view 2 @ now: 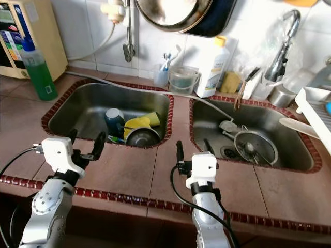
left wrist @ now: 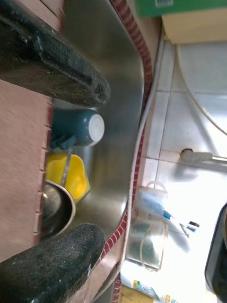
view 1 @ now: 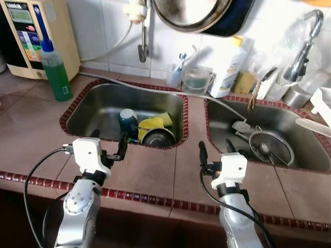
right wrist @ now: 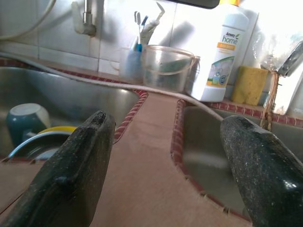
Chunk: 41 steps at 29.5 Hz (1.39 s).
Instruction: Kitchen organization
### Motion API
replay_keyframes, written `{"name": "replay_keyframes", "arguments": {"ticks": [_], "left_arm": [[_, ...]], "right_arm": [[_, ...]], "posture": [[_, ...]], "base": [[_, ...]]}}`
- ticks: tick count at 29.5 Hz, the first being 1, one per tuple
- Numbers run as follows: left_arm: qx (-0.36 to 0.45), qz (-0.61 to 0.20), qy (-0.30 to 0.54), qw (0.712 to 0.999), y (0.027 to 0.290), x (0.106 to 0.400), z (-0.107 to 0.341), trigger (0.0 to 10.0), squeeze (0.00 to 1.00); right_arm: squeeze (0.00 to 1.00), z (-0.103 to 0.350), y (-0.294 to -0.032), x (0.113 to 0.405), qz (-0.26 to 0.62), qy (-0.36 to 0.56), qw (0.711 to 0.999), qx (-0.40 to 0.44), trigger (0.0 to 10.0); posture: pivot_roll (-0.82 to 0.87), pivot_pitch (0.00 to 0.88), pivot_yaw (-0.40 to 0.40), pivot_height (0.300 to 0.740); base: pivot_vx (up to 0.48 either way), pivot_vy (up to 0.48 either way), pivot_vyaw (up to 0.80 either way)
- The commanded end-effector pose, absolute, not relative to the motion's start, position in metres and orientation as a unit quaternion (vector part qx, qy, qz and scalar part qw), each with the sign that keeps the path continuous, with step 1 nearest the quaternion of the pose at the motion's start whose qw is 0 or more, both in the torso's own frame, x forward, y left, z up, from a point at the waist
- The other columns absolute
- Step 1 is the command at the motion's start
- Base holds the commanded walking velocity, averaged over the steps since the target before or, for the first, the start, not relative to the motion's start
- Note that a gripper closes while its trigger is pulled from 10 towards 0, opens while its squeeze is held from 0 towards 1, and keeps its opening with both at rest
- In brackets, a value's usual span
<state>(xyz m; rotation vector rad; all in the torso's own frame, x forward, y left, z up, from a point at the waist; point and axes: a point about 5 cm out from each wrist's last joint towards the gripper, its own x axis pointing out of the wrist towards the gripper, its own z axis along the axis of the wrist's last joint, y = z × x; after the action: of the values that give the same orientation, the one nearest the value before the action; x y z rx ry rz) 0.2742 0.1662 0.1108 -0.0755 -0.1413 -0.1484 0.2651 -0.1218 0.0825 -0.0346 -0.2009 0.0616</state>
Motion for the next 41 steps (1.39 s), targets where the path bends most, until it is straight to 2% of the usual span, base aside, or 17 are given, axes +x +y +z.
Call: {"name": "replay_keyframes", "arguments": {"ticks": [1, 30, 34, 41], "left_arm": [[-0.035, -0.079, -0.074, 0.994, 0.165, 0.276, 0.114, 10.0, 0.00], [-0.029, -0.089, -0.075, 0.993, 0.164, 0.274, 0.116, 10.0, 0.00], [-0.017, -0.100, -0.077, 0.992, 0.163, 0.272, 0.115, 10.0, 0.00], [0.003, -0.146, -0.062, 0.987, 0.161, 0.259, 0.107, 10.0, 0.00]], "right_arm": [[0.00, 0.081, -0.121, 0.265, 0.028, -0.097, 0.995, -0.012, 10.0], [0.00, 0.077, -0.119, 0.262, 0.039, -0.089, 0.995, -0.016, 10.0], [0.00, 0.074, -0.118, 0.260, 0.063, -0.084, 0.994, -0.024, 10.0], [0.00, 0.067, -0.112, 0.250, 0.153, -0.072, 0.984, -0.049, 10.0]], "posture": [[-0.13, 0.000, -0.050, 0.740], [-0.12, 0.000, -0.054, 0.740], [-0.12, 0.000, -0.068, 0.740], [-0.12, 0.056, -0.074, 0.740]], "base": [[-0.266, 0.000, 0.00], [-0.246, 0.000, 0.00], [0.000, 0.000, 0.00], [0.000, 0.000, 0.00]]}}
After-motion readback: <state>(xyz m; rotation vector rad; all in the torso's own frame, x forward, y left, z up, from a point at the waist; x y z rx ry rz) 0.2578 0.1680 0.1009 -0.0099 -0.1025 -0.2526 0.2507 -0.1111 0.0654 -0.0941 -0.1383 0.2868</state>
